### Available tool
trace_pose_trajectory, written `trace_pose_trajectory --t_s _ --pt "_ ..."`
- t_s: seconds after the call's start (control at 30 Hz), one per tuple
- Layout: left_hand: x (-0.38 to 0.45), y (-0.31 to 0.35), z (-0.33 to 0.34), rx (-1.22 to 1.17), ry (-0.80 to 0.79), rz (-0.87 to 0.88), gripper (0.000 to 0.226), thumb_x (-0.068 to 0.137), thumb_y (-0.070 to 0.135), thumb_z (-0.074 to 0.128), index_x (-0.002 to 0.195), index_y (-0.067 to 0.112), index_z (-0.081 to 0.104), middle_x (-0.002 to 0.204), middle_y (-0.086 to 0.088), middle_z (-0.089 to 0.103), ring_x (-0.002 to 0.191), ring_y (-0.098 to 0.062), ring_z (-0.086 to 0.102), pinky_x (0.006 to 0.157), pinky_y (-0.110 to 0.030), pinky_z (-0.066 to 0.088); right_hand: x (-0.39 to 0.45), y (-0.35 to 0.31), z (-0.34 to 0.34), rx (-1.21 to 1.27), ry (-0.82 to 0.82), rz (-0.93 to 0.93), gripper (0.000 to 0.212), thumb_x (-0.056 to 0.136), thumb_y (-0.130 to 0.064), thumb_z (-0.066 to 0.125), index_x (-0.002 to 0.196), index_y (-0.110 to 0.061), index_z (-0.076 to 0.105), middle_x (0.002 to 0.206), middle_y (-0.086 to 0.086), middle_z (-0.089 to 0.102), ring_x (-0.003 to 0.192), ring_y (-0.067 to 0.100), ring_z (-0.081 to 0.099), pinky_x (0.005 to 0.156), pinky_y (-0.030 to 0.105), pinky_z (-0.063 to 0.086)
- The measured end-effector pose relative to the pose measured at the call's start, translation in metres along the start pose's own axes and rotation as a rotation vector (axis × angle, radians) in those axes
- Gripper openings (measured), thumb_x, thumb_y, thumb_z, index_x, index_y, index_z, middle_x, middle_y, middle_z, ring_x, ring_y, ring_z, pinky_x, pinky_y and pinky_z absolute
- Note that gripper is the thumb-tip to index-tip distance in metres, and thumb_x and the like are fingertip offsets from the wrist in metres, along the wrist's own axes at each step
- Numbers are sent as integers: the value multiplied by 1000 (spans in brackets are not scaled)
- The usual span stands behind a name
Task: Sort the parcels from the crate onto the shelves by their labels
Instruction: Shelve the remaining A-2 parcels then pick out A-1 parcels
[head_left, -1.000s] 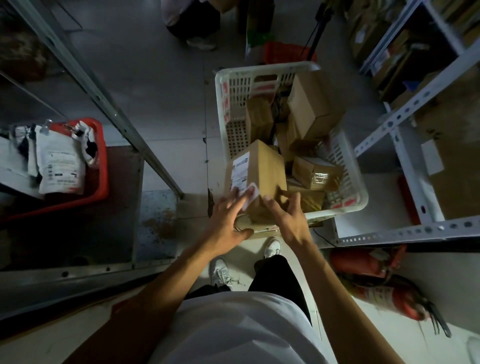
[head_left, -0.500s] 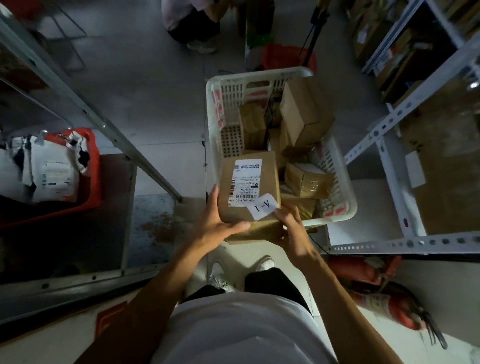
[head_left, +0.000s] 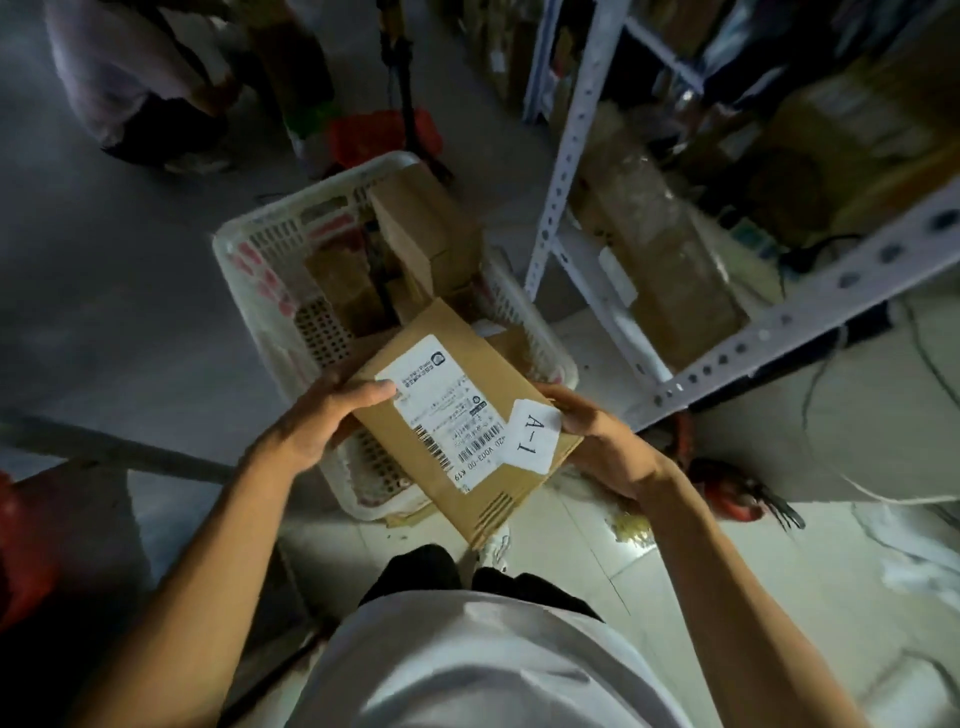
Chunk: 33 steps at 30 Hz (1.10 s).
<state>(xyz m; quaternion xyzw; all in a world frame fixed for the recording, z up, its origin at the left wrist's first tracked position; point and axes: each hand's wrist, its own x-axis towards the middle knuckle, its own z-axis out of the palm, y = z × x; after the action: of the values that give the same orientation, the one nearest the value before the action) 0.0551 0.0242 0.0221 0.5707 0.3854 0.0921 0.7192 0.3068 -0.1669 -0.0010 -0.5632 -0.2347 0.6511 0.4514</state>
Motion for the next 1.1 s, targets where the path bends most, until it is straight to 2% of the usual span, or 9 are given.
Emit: trace_pose_trajectory --t_s 0.17,0.27,0.37,0.5,0.63,0.8,0.9,1.0,1.1 --pt "18 15 11 18 -237 -102 76 26 67 89 96 39 79 106 5 76 100 -12 71 82 -25 54 -33 13 -10 77 183 -47 83 69 -56 68 142 -19 54 134 31 55 121 52 51 105 72 33" --pt "25 12 27 -6 -254 -127 89 40 62 88 118 22 72 120 -7 72 116 -31 63 100 -46 48 -51 25 10 245 441 -143 73 67 -76 68 121 -26 70 109 31 54 104 43 53 89 61 40" --pt "20 1 47 -68 -273 -118 92 51 57 83 132 18 62 127 -10 68 120 -36 59 104 -55 45 -65 40 36 314 683 -238 63 79 -73 57 125 -31 67 124 12 68 115 32 63 95 47 47" --pt "2 -16 78 -115 -333 -196 86 45 52 79 124 22 64 121 -9 70 101 -26 66 83 -43 55 -97 69 68 324 771 -265 61 95 -65 41 147 -34 43 139 1 61 127 24 59 98 53 49" --pt "-17 -24 106 34 -486 -151 72 55 50 73 123 27 65 126 -2 69 109 -22 67 81 -42 58 -145 95 85 502 841 -318 96 72 -79 63 149 -25 43 137 7 62 122 26 62 90 46 53" --pt "-22 -21 151 317 -825 -142 63 65 64 77 114 26 64 122 5 67 110 -19 64 105 -56 45 -213 123 93 493 960 -416 93 69 -64 75 145 -19 44 135 13 62 117 29 64 84 43 56" --pt "-21 -10 199 282 -902 -80 78 74 56 72 144 44 42 143 1 55 125 -25 59 100 -57 48 -260 140 94 523 1013 -461 77 70 -51 75 131 -10 53 114 10 71 95 20 69 70 27 56" --pt "-33 -3 254 442 -1123 -19 66 75 49 67 137 35 54 134 -7 62 118 -35 62 95 -60 50 -304 163 95 559 1045 -451 75 66 -59 78 122 -11 62 113 11 70 97 23 66 75 32 55" --pt "-60 -16 304 435 -1202 -74 54 83 40 59 136 36 55 124 -7 69 110 -34 66 76 -41 56 -340 190 92 714 1296 -477 83 66 -73 73 122 -12 67 121 18 66 108 28 60 90 43 50"
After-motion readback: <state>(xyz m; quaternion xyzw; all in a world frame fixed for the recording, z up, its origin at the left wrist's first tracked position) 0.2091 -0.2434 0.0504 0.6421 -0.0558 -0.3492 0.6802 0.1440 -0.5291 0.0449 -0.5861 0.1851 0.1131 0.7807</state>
